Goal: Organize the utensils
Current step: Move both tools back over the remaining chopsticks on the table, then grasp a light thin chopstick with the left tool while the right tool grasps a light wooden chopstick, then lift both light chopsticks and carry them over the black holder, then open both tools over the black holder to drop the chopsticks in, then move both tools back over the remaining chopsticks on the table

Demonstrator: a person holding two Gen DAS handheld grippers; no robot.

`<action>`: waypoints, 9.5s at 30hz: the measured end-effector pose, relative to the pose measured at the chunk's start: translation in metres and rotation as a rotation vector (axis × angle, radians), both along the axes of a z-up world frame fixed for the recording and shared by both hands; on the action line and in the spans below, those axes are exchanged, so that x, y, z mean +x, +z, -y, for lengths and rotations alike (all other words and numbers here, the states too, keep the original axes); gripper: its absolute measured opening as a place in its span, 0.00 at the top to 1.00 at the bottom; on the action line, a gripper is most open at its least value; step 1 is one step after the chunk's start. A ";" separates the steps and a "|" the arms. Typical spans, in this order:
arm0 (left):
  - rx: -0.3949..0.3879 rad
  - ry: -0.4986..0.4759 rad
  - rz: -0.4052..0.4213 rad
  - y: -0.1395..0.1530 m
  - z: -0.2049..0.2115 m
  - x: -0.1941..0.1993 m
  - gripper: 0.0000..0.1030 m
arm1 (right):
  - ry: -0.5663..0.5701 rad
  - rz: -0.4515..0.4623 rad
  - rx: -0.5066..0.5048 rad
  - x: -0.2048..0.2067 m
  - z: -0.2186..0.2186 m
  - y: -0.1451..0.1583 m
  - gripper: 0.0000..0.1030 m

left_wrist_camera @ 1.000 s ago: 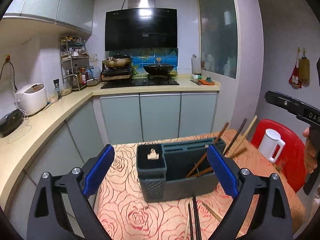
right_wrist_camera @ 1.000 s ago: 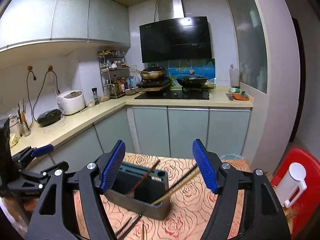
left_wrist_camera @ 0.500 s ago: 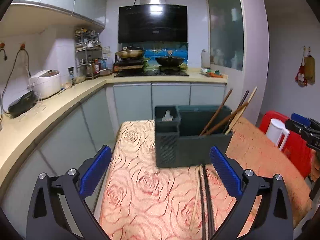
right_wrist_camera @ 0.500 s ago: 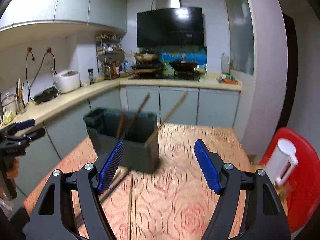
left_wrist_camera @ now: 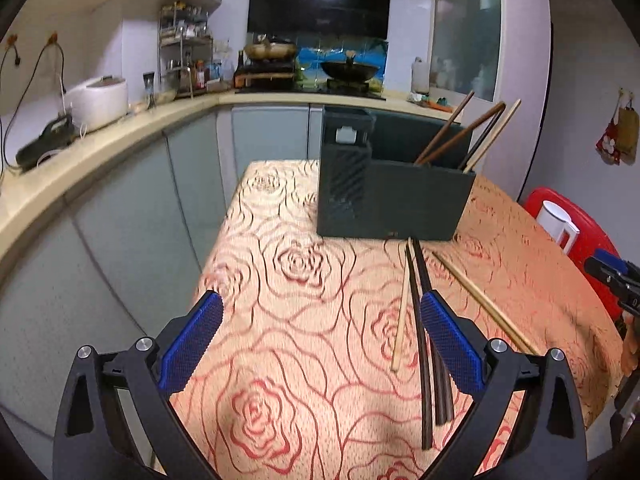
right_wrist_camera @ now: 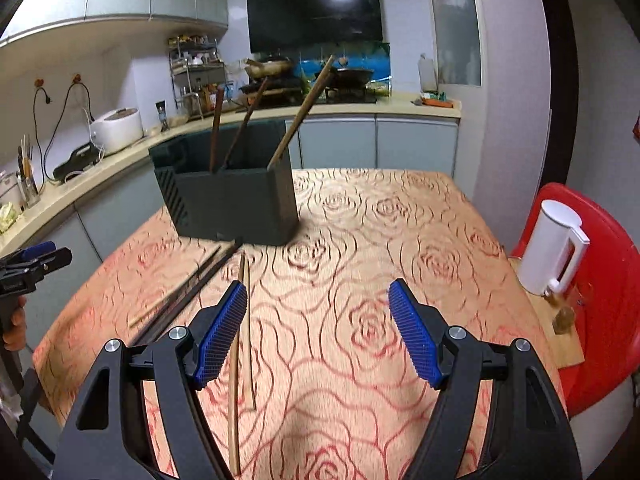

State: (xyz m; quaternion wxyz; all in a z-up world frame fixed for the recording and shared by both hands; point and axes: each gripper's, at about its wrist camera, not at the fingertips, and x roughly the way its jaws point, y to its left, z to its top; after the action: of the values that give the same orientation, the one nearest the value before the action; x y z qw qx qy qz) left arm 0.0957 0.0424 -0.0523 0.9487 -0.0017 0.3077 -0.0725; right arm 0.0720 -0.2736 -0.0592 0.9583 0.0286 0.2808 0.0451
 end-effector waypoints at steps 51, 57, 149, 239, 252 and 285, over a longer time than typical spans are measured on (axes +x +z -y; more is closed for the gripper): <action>0.126 -0.261 -0.225 -0.081 0.064 0.036 0.93 | 0.086 -0.174 -0.015 -0.001 -0.015 -0.054 0.57; 0.139 -0.219 -0.227 -0.080 0.057 0.021 0.93 | 0.099 -0.188 -0.029 -0.003 -0.017 -0.057 0.63; 0.073 -0.179 0.093 0.098 0.020 0.016 0.93 | 0.197 0.053 0.121 0.039 0.005 0.107 0.92; 0.068 -0.055 0.271 0.146 0.076 0.115 0.07 | 0.101 0.170 0.104 0.144 -0.032 0.157 0.11; 0.023 -0.020 0.396 0.143 0.057 0.031 0.07 | 0.078 0.338 -0.061 0.051 -0.032 0.143 0.07; 0.039 0.006 0.087 0.000 0.010 -0.046 0.07 | 0.040 0.054 -0.062 -0.028 -0.018 0.001 0.07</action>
State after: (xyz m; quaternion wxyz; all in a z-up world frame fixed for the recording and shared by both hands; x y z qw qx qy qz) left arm 0.0495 0.0325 -0.0522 0.9613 0.0192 0.2673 -0.0638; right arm 0.0436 -0.2553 -0.0587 0.9648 -0.0078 0.2566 0.0563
